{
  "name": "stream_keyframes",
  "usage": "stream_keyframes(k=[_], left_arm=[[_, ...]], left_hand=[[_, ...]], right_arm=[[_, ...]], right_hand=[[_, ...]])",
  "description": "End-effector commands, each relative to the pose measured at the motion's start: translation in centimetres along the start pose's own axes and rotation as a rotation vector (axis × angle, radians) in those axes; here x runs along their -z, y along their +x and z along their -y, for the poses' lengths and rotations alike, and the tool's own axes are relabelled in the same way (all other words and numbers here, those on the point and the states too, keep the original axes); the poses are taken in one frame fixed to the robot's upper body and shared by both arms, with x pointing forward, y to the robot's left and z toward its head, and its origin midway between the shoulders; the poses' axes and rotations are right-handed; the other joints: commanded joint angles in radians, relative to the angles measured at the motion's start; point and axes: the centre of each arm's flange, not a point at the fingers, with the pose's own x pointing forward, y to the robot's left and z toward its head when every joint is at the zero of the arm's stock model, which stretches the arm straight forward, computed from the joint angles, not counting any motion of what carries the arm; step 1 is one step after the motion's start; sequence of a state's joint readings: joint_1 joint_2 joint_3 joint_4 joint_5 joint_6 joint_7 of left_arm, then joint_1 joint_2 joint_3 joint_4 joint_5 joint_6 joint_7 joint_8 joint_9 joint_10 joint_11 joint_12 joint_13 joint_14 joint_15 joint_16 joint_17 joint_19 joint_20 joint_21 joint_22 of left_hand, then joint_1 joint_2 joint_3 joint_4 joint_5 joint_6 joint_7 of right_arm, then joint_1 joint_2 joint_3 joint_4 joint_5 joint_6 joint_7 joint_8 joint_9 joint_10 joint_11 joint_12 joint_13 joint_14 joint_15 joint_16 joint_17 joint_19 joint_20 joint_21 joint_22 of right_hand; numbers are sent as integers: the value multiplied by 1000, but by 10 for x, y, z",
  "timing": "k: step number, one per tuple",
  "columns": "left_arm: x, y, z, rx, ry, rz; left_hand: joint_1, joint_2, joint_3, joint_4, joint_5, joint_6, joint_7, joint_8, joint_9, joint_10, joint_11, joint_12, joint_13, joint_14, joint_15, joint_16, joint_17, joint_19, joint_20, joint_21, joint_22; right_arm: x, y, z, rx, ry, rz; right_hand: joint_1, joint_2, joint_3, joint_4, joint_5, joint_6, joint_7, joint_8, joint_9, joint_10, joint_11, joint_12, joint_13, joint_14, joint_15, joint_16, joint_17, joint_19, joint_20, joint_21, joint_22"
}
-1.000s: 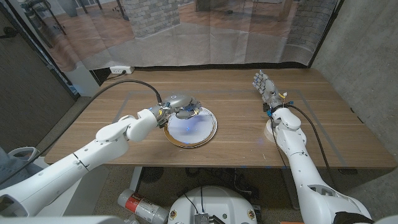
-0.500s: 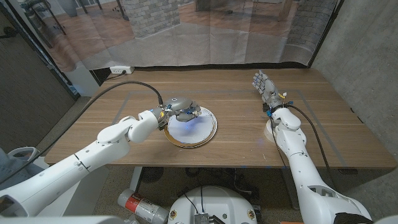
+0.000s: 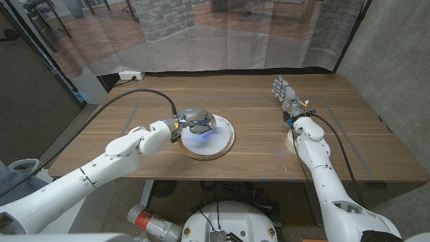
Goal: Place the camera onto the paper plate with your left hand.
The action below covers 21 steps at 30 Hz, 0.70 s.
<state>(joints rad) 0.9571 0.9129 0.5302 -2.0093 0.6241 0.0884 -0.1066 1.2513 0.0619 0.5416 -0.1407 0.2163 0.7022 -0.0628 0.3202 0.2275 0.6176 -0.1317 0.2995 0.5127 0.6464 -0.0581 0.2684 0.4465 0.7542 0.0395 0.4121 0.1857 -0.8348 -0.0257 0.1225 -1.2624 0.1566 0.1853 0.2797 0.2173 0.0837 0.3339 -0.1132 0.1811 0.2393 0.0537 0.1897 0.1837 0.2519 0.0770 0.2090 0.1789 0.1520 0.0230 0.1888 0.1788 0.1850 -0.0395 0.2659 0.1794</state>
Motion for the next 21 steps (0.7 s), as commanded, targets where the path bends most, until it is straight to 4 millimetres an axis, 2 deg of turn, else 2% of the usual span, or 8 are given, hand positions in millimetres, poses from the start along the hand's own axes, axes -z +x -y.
stream_keyframes(k=[1, 21], left_arm=[[1, 0, 5, 27, 10, -21], [3, 1, 12, 66, 20, -40]], left_hand=[[-6, 0, -2, 3, 2, 7, -9, 2, 3, 12, 3, 0, 5, -15, -80, -7, 2, -27, -22, -2, 0], [-9, -2, -4, 3, 2, 11, -8, 0, 3, 19, 2, -8, 13, -31, -75, -22, -3, -49, -17, -9, 0]], right_arm=[[3, -1, -2, -3, 2, -7], [9, -1, -4, -1, 7, -16]], right_hand=[[1, -1, 3, -3, 0, 9, -4, 6, 6, 7, -1, 2, 5, 7, -3, -1, 5, 8, -9, -1, 6], [1, -2, 3, -4, 0, 8, -5, 6, 6, 7, -1, 2, 5, 7, -2, -1, 5, 10, -10, -5, 6]])
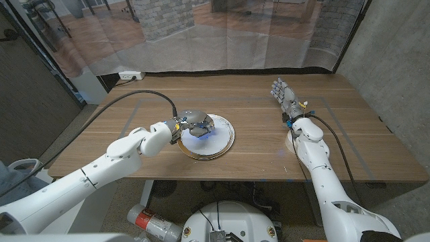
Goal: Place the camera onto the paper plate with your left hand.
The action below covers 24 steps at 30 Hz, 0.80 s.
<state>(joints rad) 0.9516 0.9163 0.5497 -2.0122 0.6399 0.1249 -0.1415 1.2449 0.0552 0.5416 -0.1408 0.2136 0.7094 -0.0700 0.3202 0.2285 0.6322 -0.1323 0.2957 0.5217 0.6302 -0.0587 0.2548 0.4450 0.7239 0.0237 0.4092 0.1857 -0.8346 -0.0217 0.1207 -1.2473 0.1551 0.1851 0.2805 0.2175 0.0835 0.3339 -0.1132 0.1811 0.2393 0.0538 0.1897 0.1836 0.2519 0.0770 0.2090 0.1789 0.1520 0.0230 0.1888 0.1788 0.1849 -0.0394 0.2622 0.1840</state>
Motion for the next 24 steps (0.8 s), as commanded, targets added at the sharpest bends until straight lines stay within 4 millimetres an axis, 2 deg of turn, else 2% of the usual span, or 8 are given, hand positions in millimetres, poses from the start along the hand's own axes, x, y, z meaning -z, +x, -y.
stream_keyframes(k=[1, 10, 18, 24], left_arm=[[1, 0, 4, 21, 10, -15], [1, -3, 5, 30, 14, -25], [1, -5, 6, 33, 14, -32], [0, -6, 7, 42, 20, -39]], left_hand=[[-5, 4, -5, 3, 5, -2, -3, -3, 2, 1, 7, -6, 4, -17, -72, -10, -3, -20, 0, -6, 0], [-17, 0, -10, 9, 5, -11, -6, -10, 1, -8, -4, -15, 6, -34, -65, -23, -12, -34, 9, -12, 0], [-24, -2, -14, 12, 5, -11, -5, -13, 0, -10, -1, -21, 5, -37, -64, -27, -17, -46, 14, -17, -1], [-37, -8, -20, 16, 4, -28, -11, -24, -1, -45, -1, -44, 2, -63, -54, -41, -26, -71, 30, -28, -1]], right_arm=[[2, -1, -2, 0, 1, -1], [1, -3, -4, -4, 1, -1], [1, -5, -6, -7, 1, -3], [0, -4, -6, -9, -1, -2]], right_hand=[[1, -1, 3, -4, 0, 8, -6, 6, 6, 6, -2, 2, 5, 7, -3, -1, 5, 10, -10, -1, 1], [1, -2, 3, -4, 0, 8, -5, 6, 6, 6, 0, 2, 5, 7, -2, -1, 5, 11, -10, -3, 1], [1, -2, 3, -4, 0, 8, -6, 5, 6, 7, -1, 2, 5, 7, -2, -1, 5, 12, -9, -5, 1], [0, -2, 3, -4, 0, 9, -5, 6, 6, 7, -3, 2, 5, 7, -2, -1, 5, 12, -9, -6, 1]])
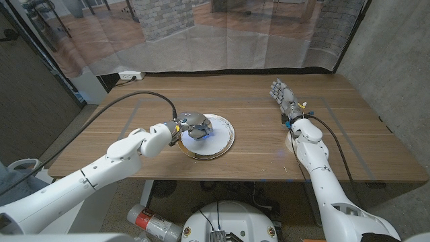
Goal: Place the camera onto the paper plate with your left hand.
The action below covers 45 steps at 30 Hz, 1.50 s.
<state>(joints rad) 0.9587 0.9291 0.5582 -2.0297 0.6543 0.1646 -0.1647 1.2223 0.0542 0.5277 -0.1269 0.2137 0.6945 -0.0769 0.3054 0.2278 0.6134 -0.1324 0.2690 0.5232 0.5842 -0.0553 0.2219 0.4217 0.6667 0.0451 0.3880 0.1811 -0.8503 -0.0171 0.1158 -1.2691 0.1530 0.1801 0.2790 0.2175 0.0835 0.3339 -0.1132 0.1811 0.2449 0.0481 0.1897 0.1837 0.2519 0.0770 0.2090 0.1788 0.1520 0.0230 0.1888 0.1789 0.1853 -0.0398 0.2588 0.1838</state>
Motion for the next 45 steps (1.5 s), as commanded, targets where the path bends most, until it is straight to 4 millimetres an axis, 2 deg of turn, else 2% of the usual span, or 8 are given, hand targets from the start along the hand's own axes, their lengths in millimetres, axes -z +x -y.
stream_keyframes(k=[1, 5, 12, 20, 25, 29, 35, 45], left_arm=[[-2, -3, 3, 16, 8, -16], [-3, -4, 3, 23, 21, -30], [-4, -4, 3, 27, 44, -47], [-6, -3, 3, 34, 56, -55], [-7, -3, 3, 34, 62, -61], [-8, -2, 2, 35, 62, -63], [-9, -2, 0, 26, 65, -67], [-6, -5, -6, -30, 54, -80]], left_hand=[[-17, -8, -7, 3, 4, -15, -5, -10, 0, -29, 1, -19, 0, -17, -58, -8, -4, -16, 10, -8, 4], [-24, -8, -10, 6, 4, -28, -9, -18, -1, -36, -7, -28, -5, -34, -52, -14, -8, -37, 20, -17, 4], [-64, -30, -34, 20, -1, -39, -35, -28, -3, -62, -31, -46, -10, -66, -47, -21, -13, -85, 44, -36, 7], [-116, -54, -62, 39, -16, -78, -45, -50, -6, -120, -28, -69, -14, -110, -38, -29, -24, -122, 61, -53, 11], [-139, -68, -75, 42, -28, -153, -56, -85, -8, -182, -15, -82, -22, -158, -21, -34, -32, -149, 76, -65, 12], [-152, -75, -81, 44, -34, -200, -50, -102, -9, -221, -12, -85, -28, -187, -13, -35, -37, -161, 85, -72, 13], [-169, -81, -89, 49, -37, -230, -53, -110, -9, -251, -8, -86, -33, -204, -4, -34, -41, -172, 95, -78, 13], [-186, -78, -95, 58, -36, -215, -56, -100, -9, -234, -16, -72, -38, -197, -7, -25, -43, -171, 98, -79, 14]], right_arm=[[0, -1, -1, -5, -1, -2], [1, -1, -1, -7, 1, -4], [1, 1, -2, -13, -1, -6], [1, 2, -1, -17, 0, -7], [1, 2, 0, -16, 2, -8], [2, 0, 2, -13, 3, -9], [1, -3, 4, -7, 1, -6], [-1, -5, 6, -2, 0, -5]], right_hand=[[0, -1, 3, -4, 0, 4, 0, 6, 6, 6, -1, 2, 5, 7, -2, -1, 5, 12, -8, -3, 2], [0, -1, 3, -4, 0, 4, 0, 6, 6, 8, 0, 2, 5, 7, -2, -1, 5, 12, -8, -4, 2], [1, -1, 4, -5, 0, 4, 0, 6, 6, 7, 1, 2, 5, 7, -2, -1, 5, 12, -8, -6, 2], [1, -1, 4, -5, 0, 3, -1, 6, 6, 8, 0, 2, 6, 7, -3, -1, 5, 13, -9, -7, 2], [1, -2, 4, -5, 0, 4, -1, 6, 6, 8, -3, 2, 6, 7, -2, -1, 5, 13, -8, -8, 2], [1, -2, 4, -5, 0, 4, 0, 6, 6, 8, 0, 2, 5, 7, -3, -1, 5, 13, -8, -9, 2], [1, -1, 4, -6, 0, 4, -1, 6, 6, 7, -2, 1, 6, 7, -3, -2, 5, 14, -9, -10, 2], [1, -1, 5, -6, 0, 4, -1, 6, 6, 8, -1, 2, 6, 7, -3, -2, 5, 14, -8, -12, 2]])
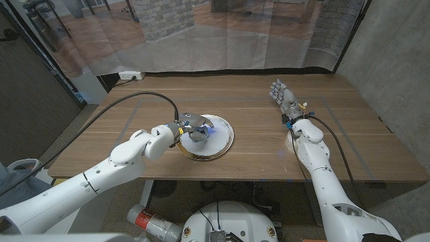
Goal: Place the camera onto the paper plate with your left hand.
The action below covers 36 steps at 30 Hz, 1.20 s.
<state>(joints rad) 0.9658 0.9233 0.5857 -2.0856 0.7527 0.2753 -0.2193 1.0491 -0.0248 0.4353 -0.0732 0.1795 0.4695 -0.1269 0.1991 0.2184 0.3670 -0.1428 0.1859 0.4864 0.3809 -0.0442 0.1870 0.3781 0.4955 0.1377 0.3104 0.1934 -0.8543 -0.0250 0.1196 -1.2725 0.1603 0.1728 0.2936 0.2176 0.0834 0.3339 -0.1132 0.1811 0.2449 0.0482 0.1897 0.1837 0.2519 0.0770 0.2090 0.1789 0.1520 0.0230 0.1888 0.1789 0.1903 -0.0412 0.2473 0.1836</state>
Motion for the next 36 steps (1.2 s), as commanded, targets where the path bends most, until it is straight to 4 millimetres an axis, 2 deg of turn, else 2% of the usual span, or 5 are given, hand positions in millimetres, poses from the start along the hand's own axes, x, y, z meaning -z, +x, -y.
stream_keyframes(k=[1, 12, 25, 33, 36], left_arm=[[3, -3, -7, -53, -7, -18], [3, -8, -25, -91, 16, -18], [-1, -28, -50, -168, 23, 1], [6, -37, -59, -202, -91, 38], [7, -40, -62, -237, -106, 35]], left_hand=[[-14, 1, -3, 4, -2, 12, -5, 8, 0, 15, -6, 12, -2, 7, -19, 10, 0, 0, 5, -1, 1], [-20, 4, -3, 6, -1, 25, -4, 15, 0, 25, -1, 18, -6, 16, -16, 16, -3, 3, 6, -1, 2], [-23, 10, -1, 6, 0, 43, -3, 22, 0, 41, -3, 24, -11, 37, -20, 25, -7, 17, 9, 3, 2], [-38, 27, 1, 17, -1, 68, 0, 32, 0, 81, 2, 38, -18, 68, -29, 36, -10, 28, -1, 6, 2], [-48, 42, 4, 24, -1, 102, -5, 45, -1, 128, -4, 51, -24, 115, -36, 52, -15, 38, -11, 10, 3]], right_arm=[[-1, -3, 3, 8, -1, 1], [-2, -3, 4, 12, 2, 5], [-3, -5, 3, 13, 0, 8], [-3, -6, 3, 10, -2, 8], [-4, -6, 3, 10, -3, 8]], right_hand=[[1, -1, 5, -6, 0, 4, -1, 6, 6, 7, -2, 1, 5, 7, -2, -2, 5, 9, -7, -1, 2], [2, -1, 5, -6, 0, 4, -2, 6, 6, 9, -3, 2, 6, 8, -3, -2, 5, 10, -6, -3, 2], [2, -1, 6, -7, 0, 4, -2, 5, 6, 9, -1, 2, 6, 8, -3, -2, 4, 10, -6, -5, 3], [2, 0, 6, -7, 0, 5, -1, 6, 6, 10, -2, 2, 6, 9, -3, -1, 4, 10, -6, -7, 3], [2, 0, 6, -7, 0, 4, -2, 5, 6, 10, 0, 2, 6, 8, -2, -2, 4, 11, -5, -7, 3]])
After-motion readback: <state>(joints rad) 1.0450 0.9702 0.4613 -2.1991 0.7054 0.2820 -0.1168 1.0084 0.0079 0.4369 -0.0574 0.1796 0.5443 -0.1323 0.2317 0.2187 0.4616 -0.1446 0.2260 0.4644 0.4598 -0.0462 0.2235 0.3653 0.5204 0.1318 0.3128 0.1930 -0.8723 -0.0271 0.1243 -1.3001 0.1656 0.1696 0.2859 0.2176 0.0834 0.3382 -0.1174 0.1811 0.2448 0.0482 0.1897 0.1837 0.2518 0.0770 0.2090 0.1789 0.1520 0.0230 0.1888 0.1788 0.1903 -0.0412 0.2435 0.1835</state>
